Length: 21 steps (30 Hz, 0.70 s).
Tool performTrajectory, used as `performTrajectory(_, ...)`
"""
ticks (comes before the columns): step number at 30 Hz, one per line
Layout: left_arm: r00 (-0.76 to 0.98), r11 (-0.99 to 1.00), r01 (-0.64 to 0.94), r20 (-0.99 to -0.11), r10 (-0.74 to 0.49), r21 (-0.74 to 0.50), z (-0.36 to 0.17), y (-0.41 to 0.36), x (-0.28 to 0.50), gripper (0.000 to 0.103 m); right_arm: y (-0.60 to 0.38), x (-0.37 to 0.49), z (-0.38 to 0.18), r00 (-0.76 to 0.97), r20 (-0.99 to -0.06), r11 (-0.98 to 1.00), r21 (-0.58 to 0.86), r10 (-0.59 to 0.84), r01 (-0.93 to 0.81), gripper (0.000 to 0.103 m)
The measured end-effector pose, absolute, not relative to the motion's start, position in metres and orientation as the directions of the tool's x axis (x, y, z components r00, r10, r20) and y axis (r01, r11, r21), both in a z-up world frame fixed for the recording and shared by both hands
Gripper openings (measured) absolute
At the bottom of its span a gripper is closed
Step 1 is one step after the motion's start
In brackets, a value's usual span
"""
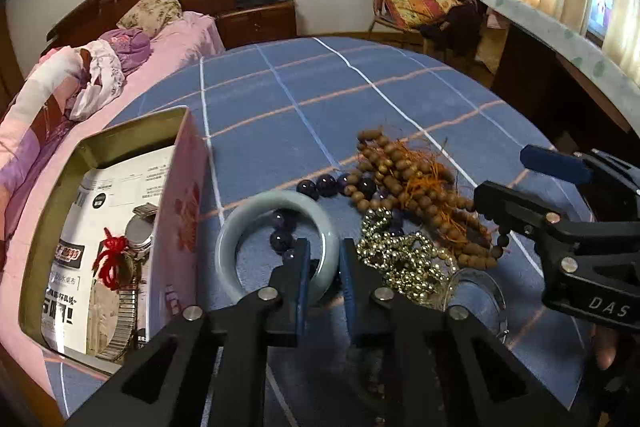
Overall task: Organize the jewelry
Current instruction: 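Grasp the pale jade bangle with left while right grasps the brown prayer beads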
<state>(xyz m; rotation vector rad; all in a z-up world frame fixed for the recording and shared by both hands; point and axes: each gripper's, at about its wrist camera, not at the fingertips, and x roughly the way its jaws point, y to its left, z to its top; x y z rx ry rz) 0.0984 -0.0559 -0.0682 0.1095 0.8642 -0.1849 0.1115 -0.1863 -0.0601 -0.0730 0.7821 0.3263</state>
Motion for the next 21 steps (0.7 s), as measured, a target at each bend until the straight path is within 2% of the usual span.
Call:
performTrajectory(8, 0.676, 0.98, 0.199, -0.721, -0.155, -0.023, -0.045, -0.048, 0.085, 0.011, -0.163, 0.122, -0.057, 0.653, -0.706, 0.929, 0.022, 0.275, -0.369, 0.074)
performTrajectory(16, 0.727, 0.98, 0.196, -0.669, -0.159, -0.02, -0.024, -0.042, 0.076, 0.011, -0.147, 0.137, -0.073, 0.595, -0.765, 0.919, -0.012, 0.245, -0.394, 0.072)
performTrajectory(17, 0.732, 0.98, 0.197, -0.662, -0.161, -0.021, -0.022, -0.041, 0.075, 0.011, -0.147, 0.139, -0.074, 0.583, -0.773, 0.916, -0.005, 0.251, -0.401, 0.068)
performTrajectory(18, 0.735, 0.981, 0.195, -0.659, -0.16, -0.02, -0.021, -0.04, 0.075, 0.011, -0.147, 0.14, -0.077, 0.568, -0.783, 0.913, -0.001, 0.253, -0.408, 0.055)
performTrajectory(19, 0.738, 0.981, 0.195, -0.656, -0.158, -0.017, -0.021, -0.039, 0.074, 0.011, -0.147, 0.141, -0.078, 0.556, -0.791, 0.911, 0.004, 0.256, -0.413, 0.035)
performTrajectory(21, 0.743, 0.981, 0.195, -0.651, -0.155, -0.012, -0.02, -0.038, 0.075, 0.011, -0.148, 0.138, -0.077, 0.56, -0.788, 0.909, 0.001, 0.257, -0.417, 0.028)
